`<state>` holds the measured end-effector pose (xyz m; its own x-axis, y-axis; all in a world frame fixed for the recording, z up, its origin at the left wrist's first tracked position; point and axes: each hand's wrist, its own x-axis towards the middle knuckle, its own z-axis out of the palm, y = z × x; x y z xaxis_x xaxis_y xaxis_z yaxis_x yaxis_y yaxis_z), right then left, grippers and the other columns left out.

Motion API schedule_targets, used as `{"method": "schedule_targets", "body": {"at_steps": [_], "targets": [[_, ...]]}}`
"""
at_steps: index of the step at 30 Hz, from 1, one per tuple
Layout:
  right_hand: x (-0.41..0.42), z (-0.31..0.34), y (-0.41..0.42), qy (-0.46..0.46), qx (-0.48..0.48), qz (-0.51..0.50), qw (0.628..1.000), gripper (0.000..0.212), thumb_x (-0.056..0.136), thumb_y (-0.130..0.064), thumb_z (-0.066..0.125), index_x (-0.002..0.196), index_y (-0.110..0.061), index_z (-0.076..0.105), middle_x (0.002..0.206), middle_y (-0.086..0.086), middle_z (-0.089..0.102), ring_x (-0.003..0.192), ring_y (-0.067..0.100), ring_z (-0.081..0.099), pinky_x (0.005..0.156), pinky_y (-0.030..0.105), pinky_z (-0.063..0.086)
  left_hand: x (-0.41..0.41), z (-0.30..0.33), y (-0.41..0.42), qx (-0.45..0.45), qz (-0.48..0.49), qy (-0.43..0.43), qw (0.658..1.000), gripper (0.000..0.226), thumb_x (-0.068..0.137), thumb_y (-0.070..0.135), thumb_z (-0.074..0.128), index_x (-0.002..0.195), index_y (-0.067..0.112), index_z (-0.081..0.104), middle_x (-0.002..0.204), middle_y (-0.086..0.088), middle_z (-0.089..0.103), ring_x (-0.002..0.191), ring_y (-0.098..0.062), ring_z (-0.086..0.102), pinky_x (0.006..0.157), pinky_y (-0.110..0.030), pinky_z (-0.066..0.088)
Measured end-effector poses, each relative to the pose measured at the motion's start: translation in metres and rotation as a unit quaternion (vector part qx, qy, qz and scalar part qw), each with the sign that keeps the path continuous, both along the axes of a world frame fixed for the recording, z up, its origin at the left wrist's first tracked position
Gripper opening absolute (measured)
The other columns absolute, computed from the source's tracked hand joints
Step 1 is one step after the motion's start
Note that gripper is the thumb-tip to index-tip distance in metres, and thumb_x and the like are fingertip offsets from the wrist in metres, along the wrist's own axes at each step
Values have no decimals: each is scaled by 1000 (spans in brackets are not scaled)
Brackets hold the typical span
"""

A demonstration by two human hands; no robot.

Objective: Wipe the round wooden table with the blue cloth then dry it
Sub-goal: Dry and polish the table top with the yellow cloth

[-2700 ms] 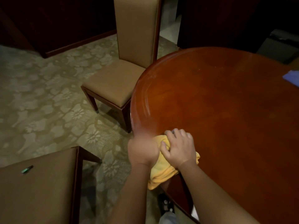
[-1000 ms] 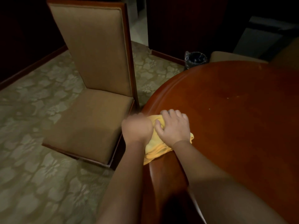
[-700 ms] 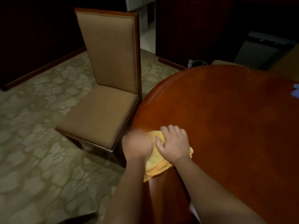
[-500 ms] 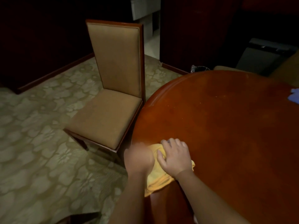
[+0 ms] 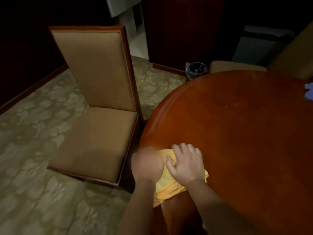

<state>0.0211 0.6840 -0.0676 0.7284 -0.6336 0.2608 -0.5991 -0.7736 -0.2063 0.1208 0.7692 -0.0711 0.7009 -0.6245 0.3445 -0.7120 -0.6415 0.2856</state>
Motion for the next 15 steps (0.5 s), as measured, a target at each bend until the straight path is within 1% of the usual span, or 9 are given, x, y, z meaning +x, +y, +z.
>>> {"method": "schedule_targets", "body": {"at_steps": [5,10,15], "targets": [[42,-2,-34,3,0,-45,999,43,83,-42,39,95,-13,68,80,5,62,75,26,58,67,36,45,46,-3,-43,-6,-33,15,999,31,76,23,36,57,11,57,51,-2,52,46,-20,48,50,-29,37],[68,-1,-58,-5,11,-103,995,42,83,-41,40,97,-12,68,83,6,63,77,27,58,68,37,45,81,-7,-81,1,-79,5,997,32,76,24,36,58,11,59,53,-2,54,48,-21,51,52,-29,38],[90,-3,-89,-18,-5,-131,991,41,84,-39,40,94,-11,68,80,6,62,75,27,57,67,36,44,105,-7,-122,19,-100,19,995,32,76,25,36,57,12,58,53,-3,55,48,-23,51,53,-31,41]]}}
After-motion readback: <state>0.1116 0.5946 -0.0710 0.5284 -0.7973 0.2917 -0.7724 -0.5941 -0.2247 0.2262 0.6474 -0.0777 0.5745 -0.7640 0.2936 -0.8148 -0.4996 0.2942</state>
